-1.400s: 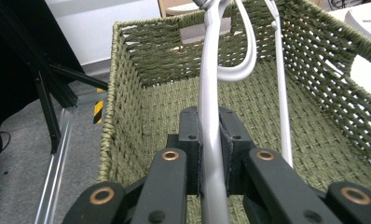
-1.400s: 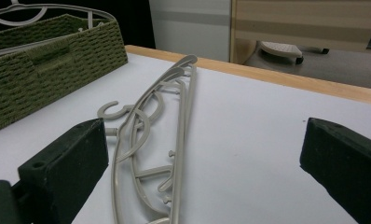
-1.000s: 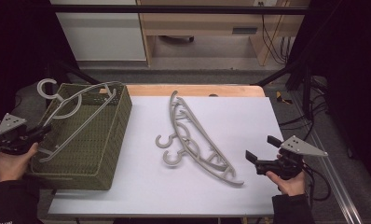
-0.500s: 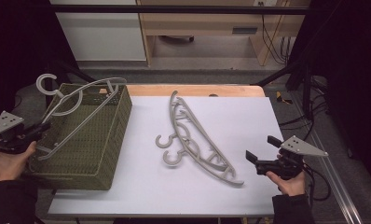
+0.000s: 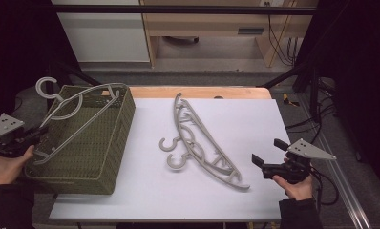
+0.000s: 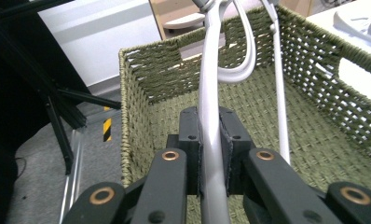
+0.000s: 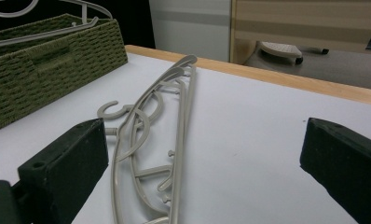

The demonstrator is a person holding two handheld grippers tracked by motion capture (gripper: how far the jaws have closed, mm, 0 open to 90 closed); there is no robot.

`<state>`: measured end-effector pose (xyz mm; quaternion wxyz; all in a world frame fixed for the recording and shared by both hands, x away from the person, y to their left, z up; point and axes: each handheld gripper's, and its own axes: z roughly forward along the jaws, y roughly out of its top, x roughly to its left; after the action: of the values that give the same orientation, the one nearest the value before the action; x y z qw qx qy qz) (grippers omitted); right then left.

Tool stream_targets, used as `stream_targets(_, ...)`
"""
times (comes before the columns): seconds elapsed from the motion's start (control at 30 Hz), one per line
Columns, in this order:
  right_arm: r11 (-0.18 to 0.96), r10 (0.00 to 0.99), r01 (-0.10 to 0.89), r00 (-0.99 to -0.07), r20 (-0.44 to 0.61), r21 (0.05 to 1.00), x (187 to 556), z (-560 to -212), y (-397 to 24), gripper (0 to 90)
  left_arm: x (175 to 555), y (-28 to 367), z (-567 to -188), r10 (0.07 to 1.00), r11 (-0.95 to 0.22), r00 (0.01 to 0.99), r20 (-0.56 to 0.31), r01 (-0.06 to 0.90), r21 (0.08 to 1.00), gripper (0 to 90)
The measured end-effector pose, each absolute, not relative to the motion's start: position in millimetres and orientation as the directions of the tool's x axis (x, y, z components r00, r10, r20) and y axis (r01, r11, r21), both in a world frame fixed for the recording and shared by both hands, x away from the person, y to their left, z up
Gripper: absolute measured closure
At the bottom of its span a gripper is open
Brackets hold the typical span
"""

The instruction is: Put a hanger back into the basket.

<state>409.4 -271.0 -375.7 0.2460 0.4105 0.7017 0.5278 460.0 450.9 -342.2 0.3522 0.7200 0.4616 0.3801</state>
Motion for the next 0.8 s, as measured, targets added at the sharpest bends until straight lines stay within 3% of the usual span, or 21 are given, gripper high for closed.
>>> stream_targets(0.53,0.111,0.837,0.321,-0.541,0.086,0.94,410.7,-377.3,-270.7,1.2,463.4,463.6,-350.0,0.923,-0.367,0.27,0.274,0.409,0.836,81.6)
stream_targets(0.8,0.11,0.836,0.318,-0.541,0.085,0.942,410.2,-376.8,-270.6,1.2,473.7,448.9,-367.7,0.895,-0.442,0.301,0.33,0.49,0.751,81.5)
